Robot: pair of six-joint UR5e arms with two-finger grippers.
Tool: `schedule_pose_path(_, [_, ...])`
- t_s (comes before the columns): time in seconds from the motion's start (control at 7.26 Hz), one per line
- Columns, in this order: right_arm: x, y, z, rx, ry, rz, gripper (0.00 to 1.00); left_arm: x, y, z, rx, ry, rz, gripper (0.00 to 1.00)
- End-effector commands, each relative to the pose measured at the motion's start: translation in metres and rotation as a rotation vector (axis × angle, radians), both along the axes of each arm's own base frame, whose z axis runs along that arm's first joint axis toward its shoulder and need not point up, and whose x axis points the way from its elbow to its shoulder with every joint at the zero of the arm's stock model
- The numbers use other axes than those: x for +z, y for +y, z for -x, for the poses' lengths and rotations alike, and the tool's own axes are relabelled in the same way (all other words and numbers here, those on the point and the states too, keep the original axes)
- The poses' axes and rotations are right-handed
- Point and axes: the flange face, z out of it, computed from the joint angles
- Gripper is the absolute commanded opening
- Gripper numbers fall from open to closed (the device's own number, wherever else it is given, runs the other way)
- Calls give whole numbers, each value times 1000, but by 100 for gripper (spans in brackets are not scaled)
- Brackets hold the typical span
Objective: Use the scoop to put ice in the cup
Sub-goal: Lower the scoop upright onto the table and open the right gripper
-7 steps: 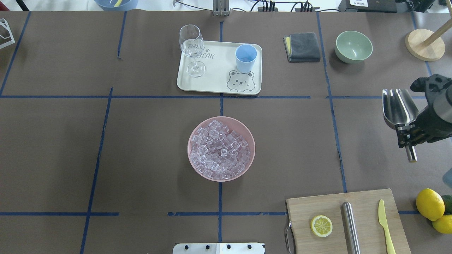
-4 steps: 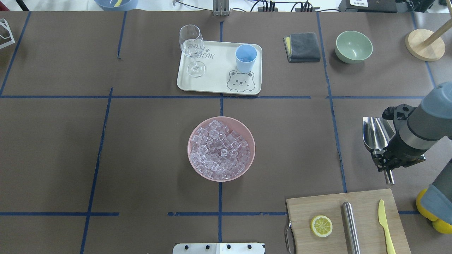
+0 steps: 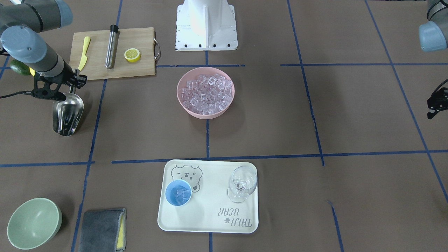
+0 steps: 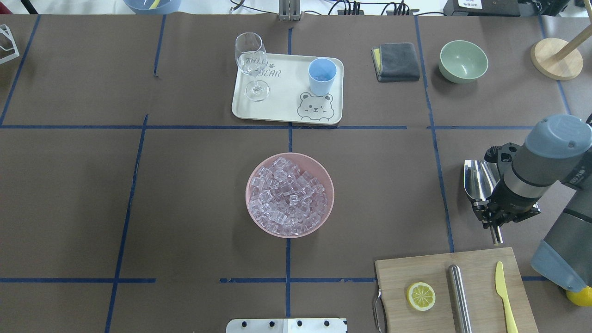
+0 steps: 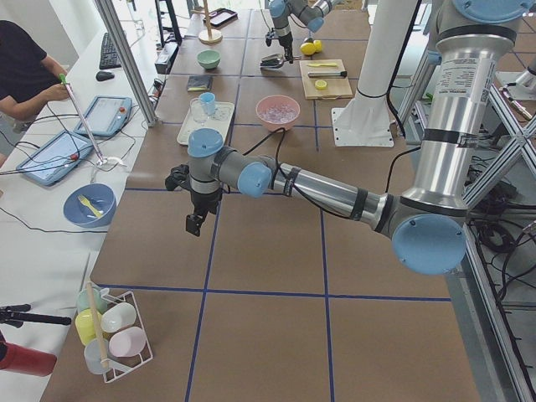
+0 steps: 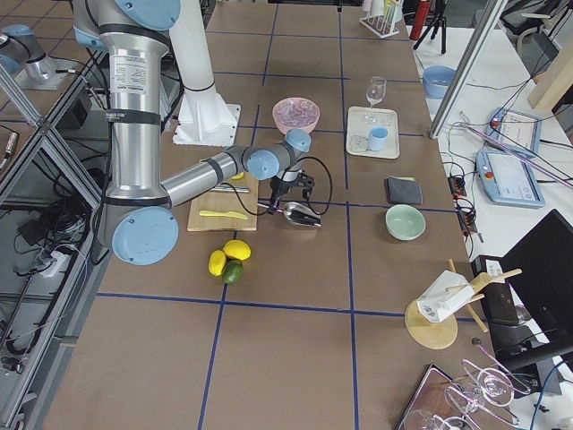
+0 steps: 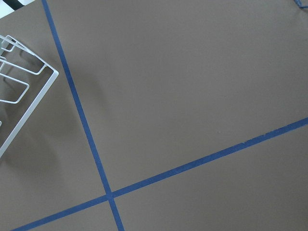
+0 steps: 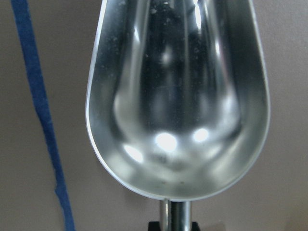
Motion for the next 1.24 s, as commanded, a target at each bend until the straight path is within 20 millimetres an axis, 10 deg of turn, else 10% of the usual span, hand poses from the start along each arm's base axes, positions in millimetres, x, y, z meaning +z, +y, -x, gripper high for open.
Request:
schedule_pose_path(0.0, [1, -6, 6, 2, 4, -2, 0, 1, -2, -1, -1, 0, 2, 100])
schedule_pose_path(0.14, [0, -6, 5, 2, 0, -2, 0, 1, -3, -1, 1, -2, 1, 100])
schedule_pose_path(0.41, [-4, -6, 3, 13, 0, -11, 99, -1, -5, -2, 1, -3, -2, 100])
schedule_pose_path(0.83, [-12, -6, 1, 16, -13, -22, 100, -3, -6, -2, 0, -2, -4, 100])
schedule_pose_path(1.1, [-40, -22, -36, 84, -61, -58, 100, 0, -4, 0, -3, -5, 1, 100])
